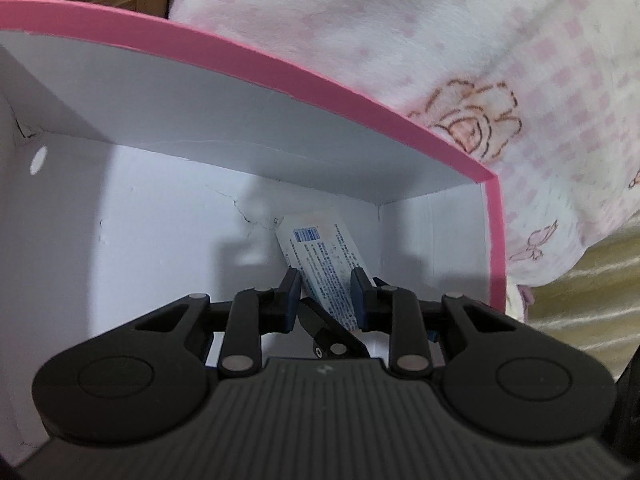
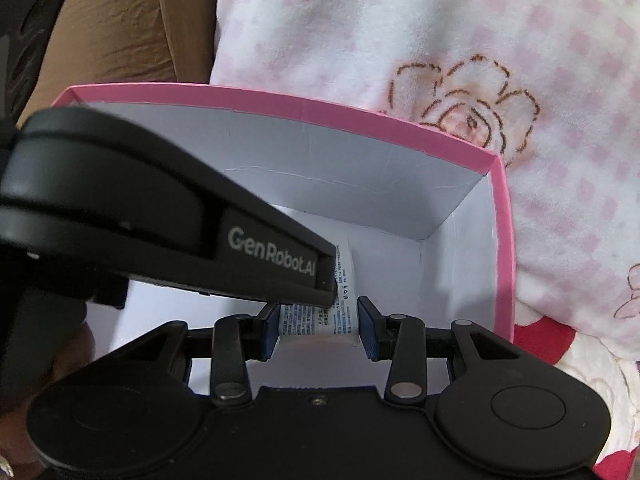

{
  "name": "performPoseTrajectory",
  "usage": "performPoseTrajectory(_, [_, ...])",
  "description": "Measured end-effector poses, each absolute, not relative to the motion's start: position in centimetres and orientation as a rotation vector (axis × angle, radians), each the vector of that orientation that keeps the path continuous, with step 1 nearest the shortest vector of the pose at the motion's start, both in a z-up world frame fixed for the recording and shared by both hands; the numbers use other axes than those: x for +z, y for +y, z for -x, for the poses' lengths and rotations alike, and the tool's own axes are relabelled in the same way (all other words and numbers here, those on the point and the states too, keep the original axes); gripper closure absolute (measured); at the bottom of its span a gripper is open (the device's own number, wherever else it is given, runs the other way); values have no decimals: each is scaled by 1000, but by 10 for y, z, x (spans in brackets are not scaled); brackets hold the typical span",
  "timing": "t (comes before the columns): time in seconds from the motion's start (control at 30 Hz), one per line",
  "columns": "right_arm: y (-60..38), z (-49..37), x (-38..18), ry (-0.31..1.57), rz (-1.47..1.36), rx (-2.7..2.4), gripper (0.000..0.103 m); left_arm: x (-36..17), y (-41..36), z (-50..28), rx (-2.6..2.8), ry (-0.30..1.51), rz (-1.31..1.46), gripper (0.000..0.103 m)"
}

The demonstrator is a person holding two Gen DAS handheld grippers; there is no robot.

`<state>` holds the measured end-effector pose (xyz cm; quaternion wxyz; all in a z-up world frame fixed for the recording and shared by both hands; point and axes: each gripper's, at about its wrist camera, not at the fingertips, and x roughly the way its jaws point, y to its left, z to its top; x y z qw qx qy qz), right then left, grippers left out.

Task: Organize objects
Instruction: 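Lower the packet into the pink box and open the left tool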

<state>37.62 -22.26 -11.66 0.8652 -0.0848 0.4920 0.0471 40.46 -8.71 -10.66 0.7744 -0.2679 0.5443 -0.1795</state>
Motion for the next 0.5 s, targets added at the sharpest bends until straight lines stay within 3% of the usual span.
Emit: performPoseTrajectory(0.5, [-229, -356, -118, 988, 187, 133, 57, -110, -97, -420, -369, 1197, 623, 83])
